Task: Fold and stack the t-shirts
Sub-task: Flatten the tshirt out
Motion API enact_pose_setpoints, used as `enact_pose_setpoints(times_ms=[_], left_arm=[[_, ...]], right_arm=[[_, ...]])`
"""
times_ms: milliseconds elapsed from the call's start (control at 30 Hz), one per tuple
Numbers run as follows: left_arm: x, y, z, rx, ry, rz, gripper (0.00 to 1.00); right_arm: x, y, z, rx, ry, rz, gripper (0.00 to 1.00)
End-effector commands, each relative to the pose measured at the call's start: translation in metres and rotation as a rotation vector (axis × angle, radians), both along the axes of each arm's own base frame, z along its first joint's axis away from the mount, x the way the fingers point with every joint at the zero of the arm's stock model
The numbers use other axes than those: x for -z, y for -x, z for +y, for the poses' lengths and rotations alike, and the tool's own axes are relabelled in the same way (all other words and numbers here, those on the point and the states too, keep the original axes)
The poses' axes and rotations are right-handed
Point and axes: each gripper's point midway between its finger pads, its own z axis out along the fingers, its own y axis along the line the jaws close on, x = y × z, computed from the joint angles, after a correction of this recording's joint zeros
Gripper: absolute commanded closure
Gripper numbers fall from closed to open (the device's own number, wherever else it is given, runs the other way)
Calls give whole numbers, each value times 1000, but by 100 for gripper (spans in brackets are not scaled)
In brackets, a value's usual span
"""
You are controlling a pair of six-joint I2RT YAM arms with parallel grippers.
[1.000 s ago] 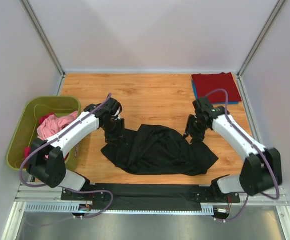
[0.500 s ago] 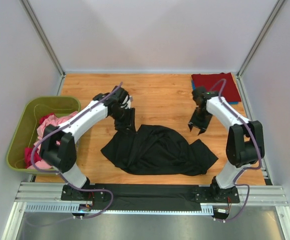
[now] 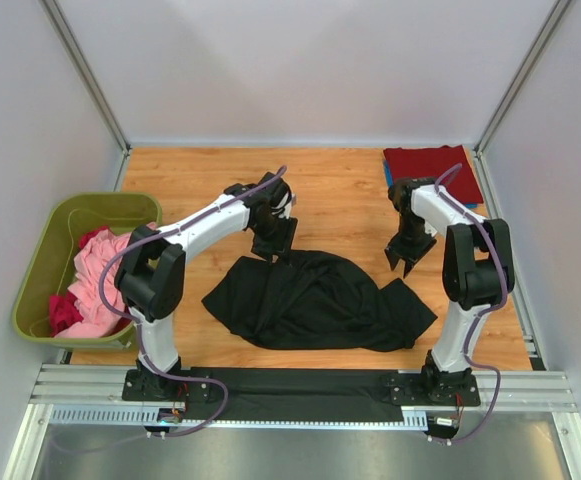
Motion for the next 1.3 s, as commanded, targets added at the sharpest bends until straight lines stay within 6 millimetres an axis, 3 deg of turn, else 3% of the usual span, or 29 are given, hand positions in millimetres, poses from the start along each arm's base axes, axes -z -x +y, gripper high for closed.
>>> enact_pose_setpoints(times_ms=[0, 267, 467, 567, 600, 733, 767, 833, 967, 1133, 1267], left_arm=[[-8, -21, -14, 31, 28, -86, 42], [-4, -25, -40, 93, 30, -127, 41], [10, -28, -48, 97, -52, -131, 44], [22, -34, -48, 66, -83, -126, 46], [22, -36, -47, 55, -101, -125, 46], [31, -45, -50, 11, -141, -102, 46], [33, -46, -43, -17, -182, -92, 46], [27, -52, -45, -101, -199, -83, 46], [7, -51, -26, -294, -291, -66, 49], [-13, -52, -35, -492, -216, -47, 55], [-13, -43, -41, -587, -186, 23, 55]], right_arm=[[5, -8, 0, 80, 22, -45, 58], [37, -2, -13, 72, 77, -8, 61], [48, 9, -26, 62, 103, 7, 79], [51, 13, -29, 48, 103, 8, 91], [51, 11, -29, 46, 100, -1, 100], [50, 12, -27, 29, 80, -32, 100], [52, 14, -26, 26, 69, -31, 100], [54, 14, -23, 17, 51, -40, 100], [57, 18, -20, 6, 26, -39, 100], [57, 17, -19, -17, 16, -52, 100], [55, 16, -18, -24, 11, -59, 100]])
